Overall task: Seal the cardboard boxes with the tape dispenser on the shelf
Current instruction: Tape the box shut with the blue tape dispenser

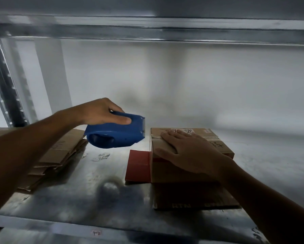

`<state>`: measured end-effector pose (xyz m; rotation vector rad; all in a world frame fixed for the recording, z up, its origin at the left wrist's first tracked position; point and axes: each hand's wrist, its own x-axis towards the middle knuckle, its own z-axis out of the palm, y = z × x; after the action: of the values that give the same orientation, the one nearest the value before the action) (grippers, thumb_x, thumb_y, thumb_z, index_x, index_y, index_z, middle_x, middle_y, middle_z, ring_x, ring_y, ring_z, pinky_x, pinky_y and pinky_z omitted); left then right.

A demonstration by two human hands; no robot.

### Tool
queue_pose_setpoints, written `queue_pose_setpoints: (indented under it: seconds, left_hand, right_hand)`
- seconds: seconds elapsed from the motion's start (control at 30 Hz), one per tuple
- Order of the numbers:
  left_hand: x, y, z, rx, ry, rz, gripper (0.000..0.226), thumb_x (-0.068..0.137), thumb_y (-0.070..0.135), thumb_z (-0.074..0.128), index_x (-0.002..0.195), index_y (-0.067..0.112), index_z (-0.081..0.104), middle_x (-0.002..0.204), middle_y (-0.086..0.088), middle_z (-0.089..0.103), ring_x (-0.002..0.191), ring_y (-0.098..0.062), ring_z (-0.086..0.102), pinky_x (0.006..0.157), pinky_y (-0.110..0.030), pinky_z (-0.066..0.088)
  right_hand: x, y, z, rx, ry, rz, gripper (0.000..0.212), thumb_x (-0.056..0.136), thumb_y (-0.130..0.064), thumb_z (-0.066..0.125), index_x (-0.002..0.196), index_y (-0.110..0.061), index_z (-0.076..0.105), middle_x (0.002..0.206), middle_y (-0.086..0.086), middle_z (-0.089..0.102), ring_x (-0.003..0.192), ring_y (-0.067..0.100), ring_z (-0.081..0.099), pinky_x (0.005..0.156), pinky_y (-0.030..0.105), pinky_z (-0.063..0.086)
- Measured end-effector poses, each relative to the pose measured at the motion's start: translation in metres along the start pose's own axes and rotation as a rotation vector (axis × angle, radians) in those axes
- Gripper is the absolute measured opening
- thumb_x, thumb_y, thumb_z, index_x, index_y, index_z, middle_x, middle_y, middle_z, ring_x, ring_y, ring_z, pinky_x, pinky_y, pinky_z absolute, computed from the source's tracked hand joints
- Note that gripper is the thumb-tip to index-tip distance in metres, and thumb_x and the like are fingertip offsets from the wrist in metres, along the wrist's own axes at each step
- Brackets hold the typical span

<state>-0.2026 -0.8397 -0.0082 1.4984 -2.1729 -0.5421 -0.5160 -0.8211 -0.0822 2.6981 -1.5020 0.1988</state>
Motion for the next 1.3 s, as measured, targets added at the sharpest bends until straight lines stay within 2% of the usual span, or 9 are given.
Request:
queue_pose_setpoints:
  seconds: [0.1, 0.33, 0.67, 0.77, 0.9, 1.07, 1.17, 1.23, 1.3]
  left_hand:
    - [0.004, 0.01, 0.0, 0.131, -0.098, -0.013, 0.047, 0.067, 0.084, 0.066, 0.093, 0.047, 0.078, 0.09, 0.019, 0.077, 0.079, -0.003, 0.074, 0.075, -0.028, 0.055]
    - [0.003, 0.014, -0.012, 0.19, -0.134, -0.044, 0.051, 0.067, 0.088, 0.064, 0.095, 0.047, 0.077, 0.09, 0.018, 0.077, 0.078, -0.004, 0.074, 0.072, -0.026, 0.053]
    - [-0.03, -0.03, -0.023, 0.076, -0.044, -0.086, 0.056, 0.064, 0.087, 0.066, 0.092, 0.04, 0.079, 0.087, 0.009, 0.078, 0.075, -0.01, 0.074, 0.069, -0.027, 0.051]
    - [-0.02, -0.023, -0.008, 0.181, -0.055, -0.105, 0.052, 0.063, 0.085, 0.064, 0.088, 0.042, 0.078, 0.086, 0.014, 0.077, 0.075, -0.005, 0.073, 0.073, -0.033, 0.057]
    - [-0.011, -0.014, 0.006, 0.327, -0.053, -0.115, 0.049, 0.07, 0.083, 0.065, 0.085, 0.039, 0.078, 0.082, 0.015, 0.075, 0.077, -0.009, 0.072, 0.083, -0.042, 0.06]
    - [-0.015, -0.011, 0.005, 0.383, 0.0, -0.111, 0.052, 0.064, 0.09, 0.06, 0.084, 0.046, 0.077, 0.079, 0.024, 0.073, 0.074, -0.002, 0.069, 0.079, -0.036, 0.06]
    - [-0.017, -0.009, 0.005, 0.414, 0.031, -0.117, 0.062, 0.057, 0.096, 0.054, 0.084, 0.045, 0.077, 0.077, 0.025, 0.072, 0.073, -0.002, 0.069, 0.077, -0.035, 0.06]
    - [-0.02, -0.008, 0.005, 0.435, 0.044, -0.12, 0.064, 0.056, 0.097, 0.052, 0.084, 0.045, 0.077, 0.078, 0.023, 0.073, 0.074, -0.003, 0.069, 0.077, -0.036, 0.06]
    - [-0.021, -0.004, 0.007, 0.481, 0.07, -0.116, 0.069, 0.056, 0.098, 0.048, 0.087, 0.044, 0.076, 0.08, 0.021, 0.073, 0.075, -0.004, 0.068, 0.076, -0.036, 0.059]
  right_hand:
    - [0.0, 0.0, 0.0, -0.008, 0.011, 0.011, 0.103, 0.072, -0.091, -0.006, 0.16, -0.04, 0.01, 0.169, -0.013, 0.009, 0.156, 0.011, 0.008, 0.126, 0.049, 0.007]
    - [-0.003, -0.005, -0.003, -0.015, -0.017, 0.002, 0.1, 0.074, -0.088, -0.003, 0.16, -0.039, 0.011, 0.17, -0.013, 0.008, 0.156, 0.012, 0.008, 0.125, 0.047, 0.008]
    - [-0.002, -0.002, -0.004, -0.02, -0.026, 0.003, 0.106, 0.069, -0.092, -0.007, 0.161, -0.041, 0.008, 0.169, -0.014, 0.006, 0.156, 0.01, 0.005, 0.126, 0.047, 0.008]
    - [-0.001, -0.003, -0.004, -0.013, -0.02, 0.012, 0.106, 0.068, -0.093, -0.007, 0.16, -0.043, 0.009, 0.169, -0.014, 0.007, 0.156, 0.01, 0.006, 0.125, 0.046, 0.009]
    - [-0.003, -0.003, -0.004, 0.003, -0.022, 0.017, 0.104, 0.067, -0.093, -0.006, 0.159, -0.047, 0.009, 0.169, -0.015, 0.009, 0.156, 0.01, 0.008, 0.126, 0.046, 0.009]
    - [-0.004, -0.006, -0.007, 0.027, -0.035, 0.0, 0.09, 0.071, -0.091, -0.002, 0.154, -0.058, 0.004, 0.169, -0.012, 0.011, 0.156, 0.014, 0.011, 0.125, 0.049, 0.009]
    - [-0.002, -0.01, -0.016, 0.085, -0.061, 0.014, 0.086, 0.072, -0.089, 0.01, 0.151, -0.056, 0.021, 0.166, -0.012, 0.025, 0.153, 0.018, 0.023, 0.122, 0.053, 0.017]
    - [0.004, -0.018, -0.024, 0.129, -0.079, 0.05, 0.075, 0.072, -0.083, 0.02, 0.135, -0.05, 0.042, 0.149, -0.008, 0.048, 0.139, 0.025, 0.042, 0.112, 0.055, 0.032]
    - [0.011, -0.032, -0.025, 0.115, -0.072, 0.097, 0.059, 0.073, -0.078, 0.026, 0.118, -0.044, 0.044, 0.13, 0.0, 0.054, 0.127, 0.031, 0.049, 0.104, 0.056, 0.037]
